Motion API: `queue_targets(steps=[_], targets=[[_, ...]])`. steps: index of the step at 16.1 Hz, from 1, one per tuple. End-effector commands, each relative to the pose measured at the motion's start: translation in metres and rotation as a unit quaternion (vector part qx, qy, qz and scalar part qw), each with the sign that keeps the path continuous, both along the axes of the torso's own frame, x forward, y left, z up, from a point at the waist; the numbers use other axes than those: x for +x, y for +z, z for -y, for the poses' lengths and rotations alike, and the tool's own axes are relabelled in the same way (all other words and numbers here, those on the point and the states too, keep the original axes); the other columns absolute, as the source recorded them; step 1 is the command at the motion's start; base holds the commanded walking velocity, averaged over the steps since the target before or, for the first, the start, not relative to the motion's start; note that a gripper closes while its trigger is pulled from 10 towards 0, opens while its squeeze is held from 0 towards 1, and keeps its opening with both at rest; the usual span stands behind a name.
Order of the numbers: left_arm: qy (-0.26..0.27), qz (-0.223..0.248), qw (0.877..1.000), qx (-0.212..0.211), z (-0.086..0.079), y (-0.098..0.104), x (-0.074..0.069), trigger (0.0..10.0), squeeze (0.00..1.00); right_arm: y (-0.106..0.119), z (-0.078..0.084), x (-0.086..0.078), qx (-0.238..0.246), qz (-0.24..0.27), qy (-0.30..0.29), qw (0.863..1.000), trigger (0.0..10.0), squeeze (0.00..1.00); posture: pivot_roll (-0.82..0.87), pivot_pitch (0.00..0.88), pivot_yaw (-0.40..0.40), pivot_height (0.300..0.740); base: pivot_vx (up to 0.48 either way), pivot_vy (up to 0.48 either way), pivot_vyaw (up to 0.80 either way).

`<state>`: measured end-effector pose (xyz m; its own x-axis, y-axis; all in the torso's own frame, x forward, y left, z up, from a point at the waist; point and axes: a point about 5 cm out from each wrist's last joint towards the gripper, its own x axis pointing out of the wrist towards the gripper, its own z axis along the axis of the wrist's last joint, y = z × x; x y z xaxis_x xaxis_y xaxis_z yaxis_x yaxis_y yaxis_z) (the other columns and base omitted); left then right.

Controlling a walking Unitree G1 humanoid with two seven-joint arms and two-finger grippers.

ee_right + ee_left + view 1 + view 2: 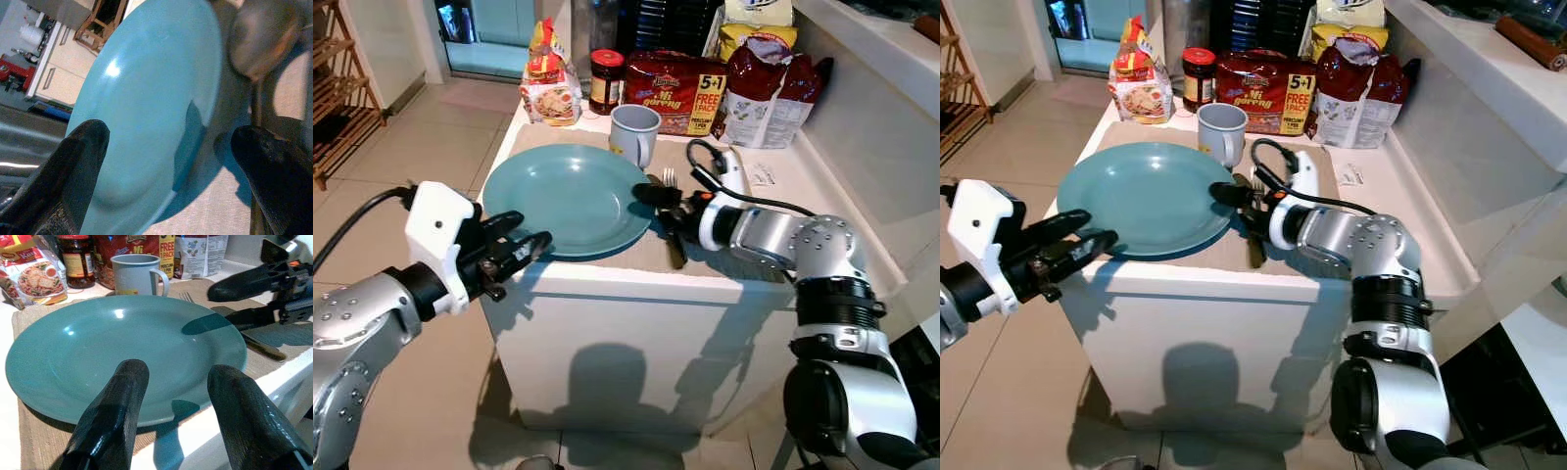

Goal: Setting the table

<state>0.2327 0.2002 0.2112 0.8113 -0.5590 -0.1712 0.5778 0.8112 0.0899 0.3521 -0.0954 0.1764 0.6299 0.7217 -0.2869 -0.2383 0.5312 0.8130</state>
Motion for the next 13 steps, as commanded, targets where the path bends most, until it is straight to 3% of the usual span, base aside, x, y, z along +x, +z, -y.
queue_targets(steps=[1,4,6,13], targets=[[-0.017,0.001,1.000,0.005,0.0058,0.0025,-0.0026,10.0,0.00,0.0026,0.0007,0.0018,0.003,-0.003,-0.001,1.000,10.0,0.00,0.06,0.000,-0.118,0.740,0.000,0.000,0.00],[-0.021,-0.003,1.000,0.003,0.0071,0.0024,-0.0028,10.0,0.00,-0.0002,-0.0021,0.0032,0.004,-0.011,-0.006,1.000,10.0,0.00,0.06,0.000,-0.119,0.740,0.000,0.000,0.00],[-0.022,-0.005,1.000,0.002,0.0082,0.0017,-0.0023,10.0,0.00,-0.0021,-0.0028,0.0042,0.012,-0.020,-0.010,1.000,0.0,0.00,0.06,0.000,-0.118,0.740,0.000,0.000,0.00],[-0.023,-0.006,1.000,0.002,0.0097,0.0008,-0.0016,10.0,0.00,-0.0042,0.0003,0.0052,0.042,-0.038,-0.026,0.998,0.0,0.00,0.06,0.000,-0.116,0.740,0.000,0.000,0.00]])
